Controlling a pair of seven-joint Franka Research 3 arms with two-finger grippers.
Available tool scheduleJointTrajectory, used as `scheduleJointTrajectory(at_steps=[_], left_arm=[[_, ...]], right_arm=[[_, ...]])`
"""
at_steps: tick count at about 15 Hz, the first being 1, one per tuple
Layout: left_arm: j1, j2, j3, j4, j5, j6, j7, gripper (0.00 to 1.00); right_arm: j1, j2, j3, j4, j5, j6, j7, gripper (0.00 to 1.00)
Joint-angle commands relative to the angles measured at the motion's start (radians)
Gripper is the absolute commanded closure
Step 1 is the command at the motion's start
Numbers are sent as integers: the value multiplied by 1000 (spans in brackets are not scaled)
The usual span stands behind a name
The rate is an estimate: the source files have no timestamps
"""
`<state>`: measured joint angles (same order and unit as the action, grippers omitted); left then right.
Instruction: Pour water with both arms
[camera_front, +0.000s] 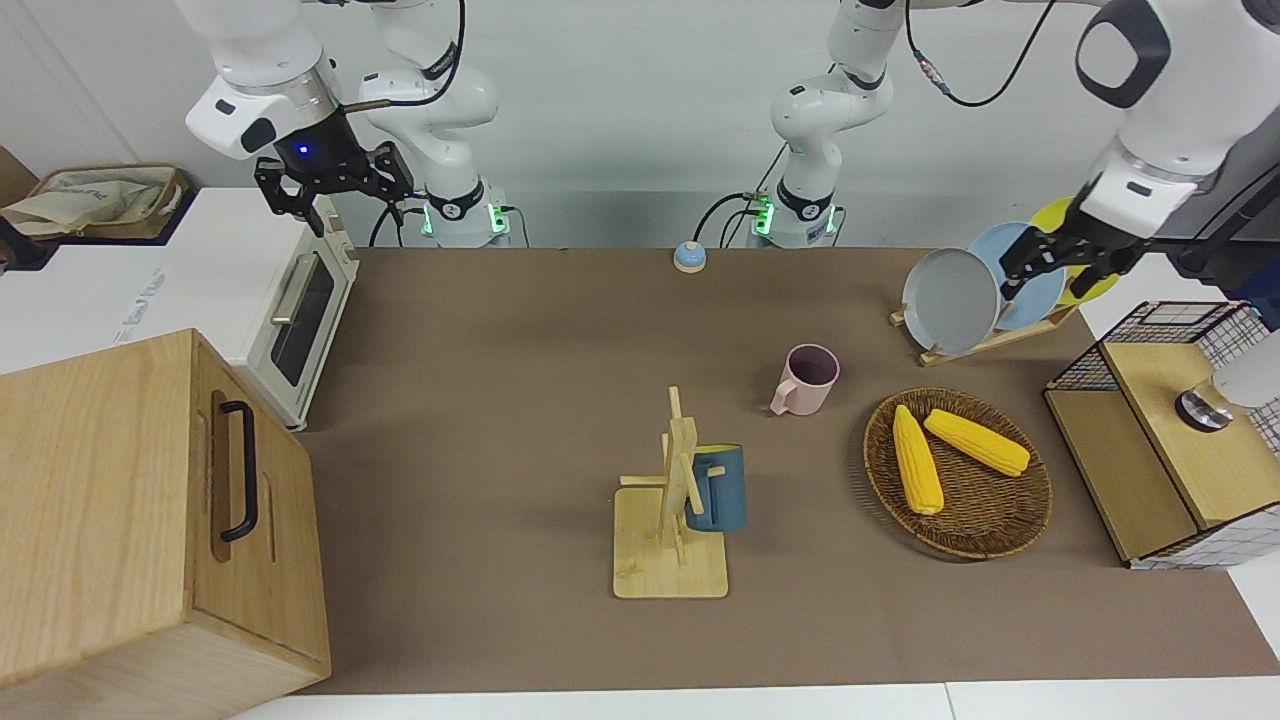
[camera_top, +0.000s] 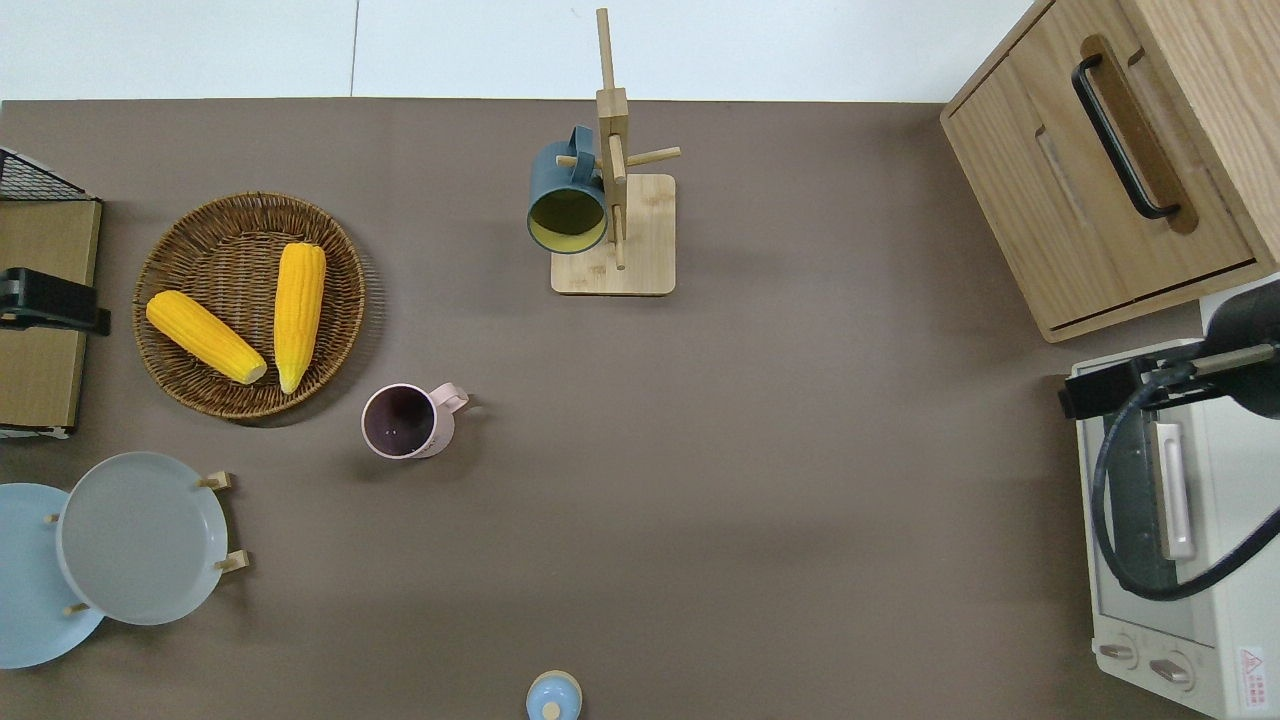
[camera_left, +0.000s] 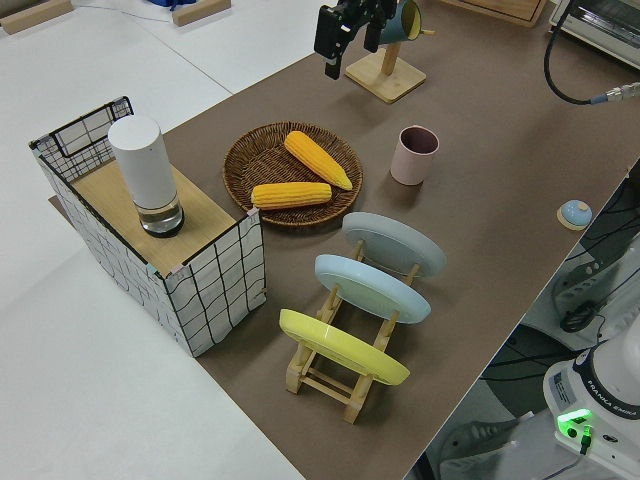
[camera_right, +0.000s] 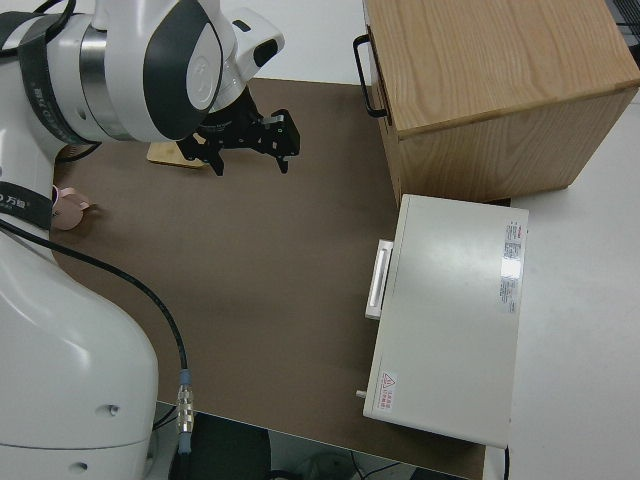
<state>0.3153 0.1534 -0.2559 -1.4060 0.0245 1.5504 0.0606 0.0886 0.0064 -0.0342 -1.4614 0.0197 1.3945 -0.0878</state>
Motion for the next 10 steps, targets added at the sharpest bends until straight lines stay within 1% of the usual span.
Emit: scheduleJointTrajectory(at_steps=[1, 3, 5, 6, 9, 10], left_arm=[[-128, -17, 47, -2, 22, -42, -73, 0], [-197, -37, 90, -5, 6, -50, -110, 0], [-249, -75, 125, -19, -30, -56, -119, 0], [-280, -86, 154, -31, -46, -53, -134, 0], [-387, -95, 245, -31, -84, -49, -137, 0], [-409, -94, 253, -31, -83, -46, -137, 0]], right_arm=[[0, -2, -1, -2, 5, 6, -15, 15], [0, -2, -1, -2, 5, 6, -15, 15], [0, -2, -3, -2, 5, 6, -15, 15], [0, -2, -1, -2, 5, 6, -15, 15], [0, -2, -1, -2, 5, 6, -15, 15], [0, -2, -3, -2, 5, 6, -15, 15]])
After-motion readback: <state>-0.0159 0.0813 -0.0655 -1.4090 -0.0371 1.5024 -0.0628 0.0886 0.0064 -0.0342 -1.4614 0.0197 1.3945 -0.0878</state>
